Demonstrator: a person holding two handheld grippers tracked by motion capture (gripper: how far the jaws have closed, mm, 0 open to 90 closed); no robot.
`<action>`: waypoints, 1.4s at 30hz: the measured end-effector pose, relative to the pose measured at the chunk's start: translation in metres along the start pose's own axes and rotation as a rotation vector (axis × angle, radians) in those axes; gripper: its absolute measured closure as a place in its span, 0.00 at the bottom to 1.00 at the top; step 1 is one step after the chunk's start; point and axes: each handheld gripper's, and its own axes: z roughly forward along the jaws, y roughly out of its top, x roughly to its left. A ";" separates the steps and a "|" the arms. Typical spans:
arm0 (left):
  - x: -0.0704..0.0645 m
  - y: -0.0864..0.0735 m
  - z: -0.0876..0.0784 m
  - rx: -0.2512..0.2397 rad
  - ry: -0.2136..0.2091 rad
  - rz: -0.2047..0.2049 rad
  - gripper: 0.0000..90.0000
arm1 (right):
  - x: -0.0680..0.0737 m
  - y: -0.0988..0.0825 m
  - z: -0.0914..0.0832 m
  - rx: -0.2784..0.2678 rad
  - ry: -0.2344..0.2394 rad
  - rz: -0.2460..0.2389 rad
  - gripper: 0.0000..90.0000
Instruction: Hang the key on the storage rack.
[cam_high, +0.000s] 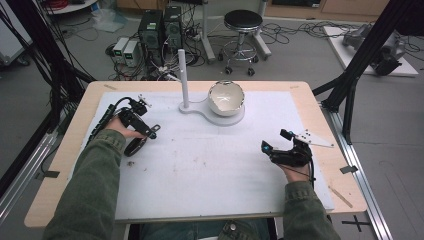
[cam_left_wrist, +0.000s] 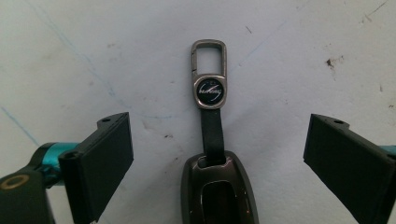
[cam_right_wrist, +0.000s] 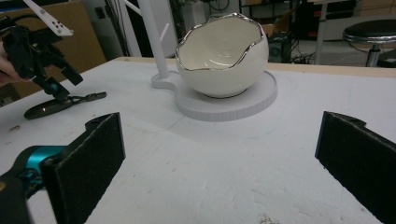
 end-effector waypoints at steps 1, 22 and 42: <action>0.000 0.000 0.001 0.005 0.003 0.002 0.11 | 0.000 0.000 0.000 0.001 -0.001 -0.002 0.01; 0.001 0.000 0.009 0.059 0.001 0.005 0.68 | 0.000 0.000 0.001 -0.002 0.002 -0.001 0.01; 0.003 0.000 0.008 0.076 -0.003 -0.028 0.92 | -0.002 0.000 0.000 -0.006 0.002 0.007 0.01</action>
